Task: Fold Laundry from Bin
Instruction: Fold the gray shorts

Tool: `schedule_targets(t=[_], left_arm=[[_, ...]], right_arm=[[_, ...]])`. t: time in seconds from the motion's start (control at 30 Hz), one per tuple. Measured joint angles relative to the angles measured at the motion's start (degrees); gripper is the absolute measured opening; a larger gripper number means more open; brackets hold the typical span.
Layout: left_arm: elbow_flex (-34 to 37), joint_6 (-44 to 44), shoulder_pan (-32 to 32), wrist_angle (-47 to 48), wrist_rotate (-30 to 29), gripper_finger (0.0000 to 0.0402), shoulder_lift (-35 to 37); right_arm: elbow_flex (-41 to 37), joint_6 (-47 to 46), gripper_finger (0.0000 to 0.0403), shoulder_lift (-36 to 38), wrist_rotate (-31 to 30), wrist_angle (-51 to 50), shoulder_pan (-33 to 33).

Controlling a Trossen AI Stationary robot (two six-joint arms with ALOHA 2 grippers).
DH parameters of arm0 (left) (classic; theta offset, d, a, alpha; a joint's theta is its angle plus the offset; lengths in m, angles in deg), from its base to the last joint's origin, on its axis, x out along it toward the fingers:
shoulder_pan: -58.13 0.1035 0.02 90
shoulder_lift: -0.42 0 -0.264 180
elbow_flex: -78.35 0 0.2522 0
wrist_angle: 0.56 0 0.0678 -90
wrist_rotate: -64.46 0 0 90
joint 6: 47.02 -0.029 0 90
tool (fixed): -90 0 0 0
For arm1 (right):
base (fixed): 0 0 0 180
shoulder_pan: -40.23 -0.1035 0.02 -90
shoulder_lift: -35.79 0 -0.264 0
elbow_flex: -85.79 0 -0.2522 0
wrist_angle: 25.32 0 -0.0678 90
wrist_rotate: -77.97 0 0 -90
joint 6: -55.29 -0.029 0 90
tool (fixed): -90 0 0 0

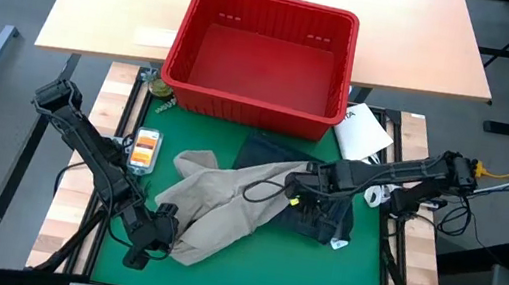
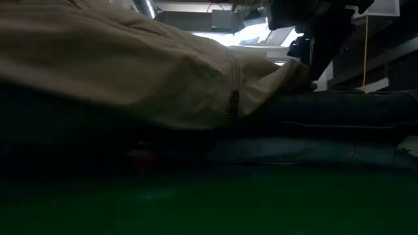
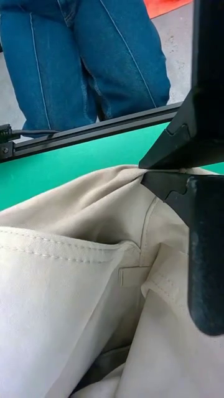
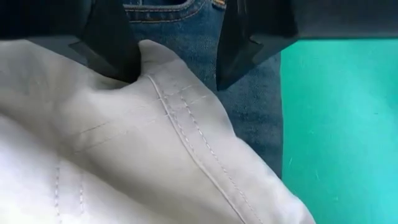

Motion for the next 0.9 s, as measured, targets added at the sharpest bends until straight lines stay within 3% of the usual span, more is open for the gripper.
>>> schedule_targets(t=[0.3,0.6,0.73,0.9], left_arm=[[0.0,0.0,0.0,0.0,0.0,0.0003,0.0],[0.0,0.1,0.0,0.0,0.0,0.0003,0.0],[0.0,0.1,0.0,0.0,0.0,0.0003,0.0],[0.0,0.5,-0.1,-0.1,1.7,0.0003,0.0]], right_arm=[[0.0,0.2,0.0202,0.0,-0.2,0.1,0.0],[0.0,0.2,0.0195,0.0,-4.1,0.2,0.0],[0.0,0.2,0.0148,0.0,-4.1,0.2,-0.1],[0.0,0.2,0.0041,0.0,-4.1,0.2,-0.1]])
